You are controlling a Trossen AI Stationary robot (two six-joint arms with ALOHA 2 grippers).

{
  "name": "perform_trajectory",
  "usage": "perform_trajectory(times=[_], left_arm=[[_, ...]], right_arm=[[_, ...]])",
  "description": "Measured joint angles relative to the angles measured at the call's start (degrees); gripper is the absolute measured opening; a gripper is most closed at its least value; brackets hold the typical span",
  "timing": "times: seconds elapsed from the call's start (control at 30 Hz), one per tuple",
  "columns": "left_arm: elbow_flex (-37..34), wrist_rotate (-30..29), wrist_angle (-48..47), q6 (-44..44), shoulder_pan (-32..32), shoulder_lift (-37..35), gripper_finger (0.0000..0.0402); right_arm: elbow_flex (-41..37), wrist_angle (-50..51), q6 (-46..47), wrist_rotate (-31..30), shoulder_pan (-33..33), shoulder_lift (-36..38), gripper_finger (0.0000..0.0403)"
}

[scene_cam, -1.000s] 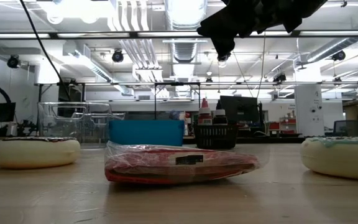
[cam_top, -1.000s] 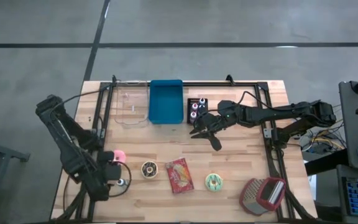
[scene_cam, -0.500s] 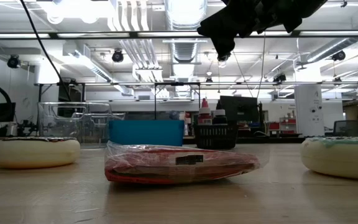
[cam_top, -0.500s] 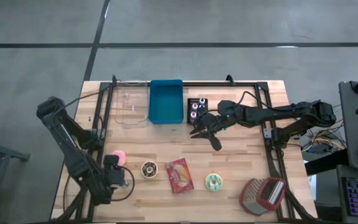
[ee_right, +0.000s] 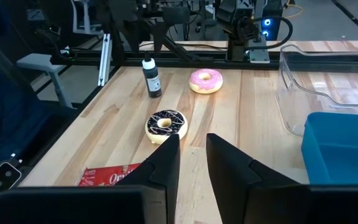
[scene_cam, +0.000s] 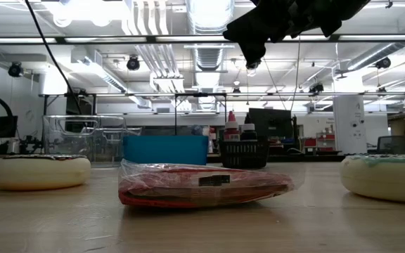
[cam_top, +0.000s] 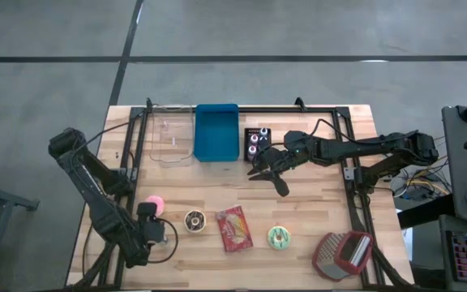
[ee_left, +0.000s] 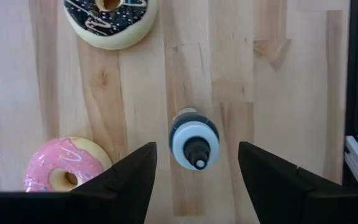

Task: Pick & Place Food Item
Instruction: Put the black food coloring into the black bin

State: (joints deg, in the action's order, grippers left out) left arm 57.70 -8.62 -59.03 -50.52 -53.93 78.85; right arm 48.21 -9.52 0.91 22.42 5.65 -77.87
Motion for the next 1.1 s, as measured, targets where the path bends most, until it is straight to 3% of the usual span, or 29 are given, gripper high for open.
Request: perform_trajectory(times=[0.9, 1.1], left_arm=[[-0.8, -2.0, -1.2, 0.0, 0.5, 0.0, 0.0052], [-0.8, -2.2, -1.4, 0.0, 0.5, 0.0, 0.0039]], right_arm=[[0.0, 0.0, 0.0, 0.0, 0.0, 0.0, 0.007], [0.0, 0.0, 0.1, 0.0, 0.0, 0.0, 0.0071]])
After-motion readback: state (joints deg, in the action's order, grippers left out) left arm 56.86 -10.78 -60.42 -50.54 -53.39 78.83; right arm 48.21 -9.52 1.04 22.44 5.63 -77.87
